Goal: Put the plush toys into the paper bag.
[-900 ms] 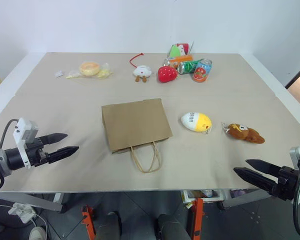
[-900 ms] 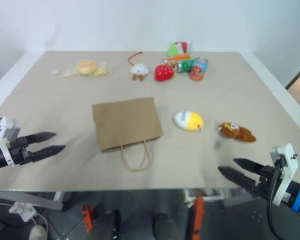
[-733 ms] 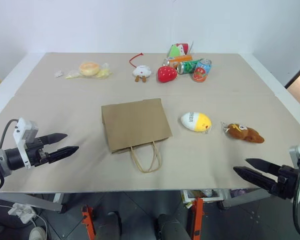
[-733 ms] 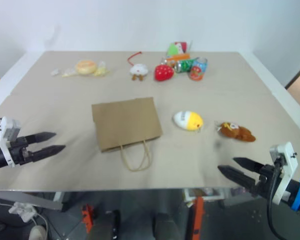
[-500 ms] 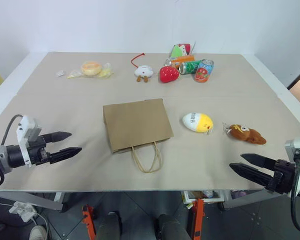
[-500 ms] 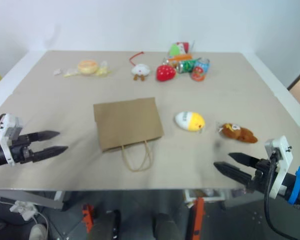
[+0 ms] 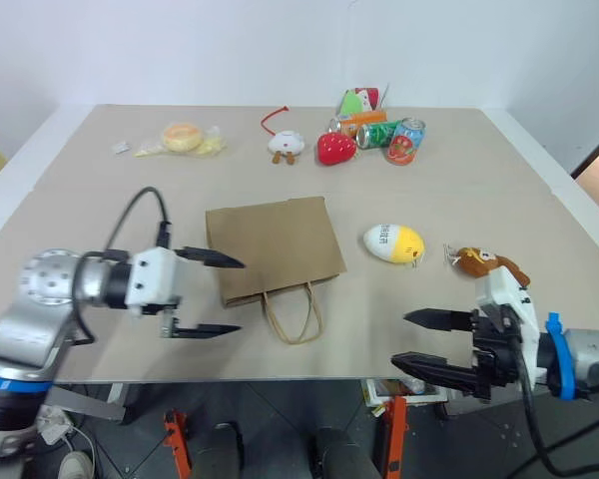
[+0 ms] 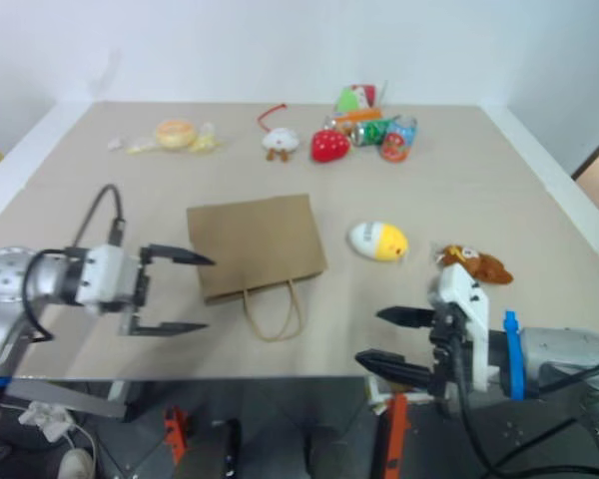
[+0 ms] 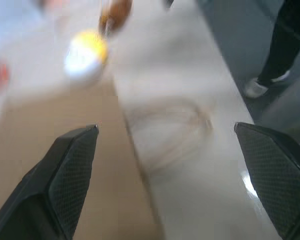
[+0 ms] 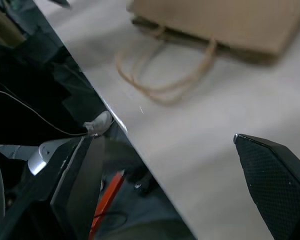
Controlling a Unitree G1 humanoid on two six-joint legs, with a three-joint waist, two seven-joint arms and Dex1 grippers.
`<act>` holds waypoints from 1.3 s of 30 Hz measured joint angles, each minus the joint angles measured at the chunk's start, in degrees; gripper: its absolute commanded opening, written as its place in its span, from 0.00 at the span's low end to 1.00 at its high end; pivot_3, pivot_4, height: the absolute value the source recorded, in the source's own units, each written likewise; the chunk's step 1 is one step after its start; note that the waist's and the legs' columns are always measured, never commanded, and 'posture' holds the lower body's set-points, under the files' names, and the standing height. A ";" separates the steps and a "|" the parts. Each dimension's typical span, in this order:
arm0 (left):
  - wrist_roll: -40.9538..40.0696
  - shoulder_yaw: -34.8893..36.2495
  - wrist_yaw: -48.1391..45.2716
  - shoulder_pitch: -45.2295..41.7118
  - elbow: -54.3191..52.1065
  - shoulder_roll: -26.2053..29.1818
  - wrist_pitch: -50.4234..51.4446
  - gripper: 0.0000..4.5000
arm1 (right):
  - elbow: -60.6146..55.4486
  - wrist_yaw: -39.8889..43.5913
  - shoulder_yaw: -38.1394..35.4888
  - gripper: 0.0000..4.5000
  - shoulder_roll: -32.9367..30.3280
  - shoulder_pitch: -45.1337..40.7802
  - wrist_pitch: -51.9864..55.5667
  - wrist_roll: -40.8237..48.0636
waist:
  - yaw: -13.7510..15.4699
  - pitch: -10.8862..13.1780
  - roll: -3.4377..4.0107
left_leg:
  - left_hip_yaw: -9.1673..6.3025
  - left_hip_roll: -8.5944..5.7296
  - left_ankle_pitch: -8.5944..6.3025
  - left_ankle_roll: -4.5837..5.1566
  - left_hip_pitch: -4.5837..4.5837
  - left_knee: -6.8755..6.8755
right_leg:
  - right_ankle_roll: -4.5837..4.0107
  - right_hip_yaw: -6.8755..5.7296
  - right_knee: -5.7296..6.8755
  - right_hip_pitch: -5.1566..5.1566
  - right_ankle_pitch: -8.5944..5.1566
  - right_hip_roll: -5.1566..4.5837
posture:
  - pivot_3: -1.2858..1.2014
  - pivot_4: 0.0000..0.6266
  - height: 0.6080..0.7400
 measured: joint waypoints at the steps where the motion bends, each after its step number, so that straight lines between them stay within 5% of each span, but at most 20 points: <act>1: 0.76 -1.15 -0.06 -0.80 0.88 -1.05 -1.77 1.00 | -0.42 -0.84 0.51 0.99 0.15 -0.87 0.13 0.82 | -0.01 -0.01 -0.01 | -0.01 0.00 0.00 0.00 -0.01 0.01 | 0.01 0.01 0.00 0.00 0.00 0.01 | 0.52 0.24 1.00; 13: 7.72 -8.77 -7.67 -10.43 20.58 -4.90 -25.69 1.00 | -0.16 -7.30 -1.91 0.99 1.37 -0.34 1.68 7.94 | -0.05 -0.01 -0.01 | -0.01 0.00 0.02 0.04 -0.01 0.06 | 0.07 0.03 0.00 0.02 0.06 0.03 | 0.52 0.24 1.00; 39: 11.31 -14.11 -7.38 -14.74 30.75 -9.72 -33.58 1.00 | -0.87 -10.89 -0.94 0.99 2.42 1.83 -0.46 9.24 | -0.23 -0.01 -0.01 | -0.02 0.00 0.05 0.08 -0.02 0.15 | 0.15 0.06 0.01 0.04 0.14 0.06 | 0.52 0.24 1.00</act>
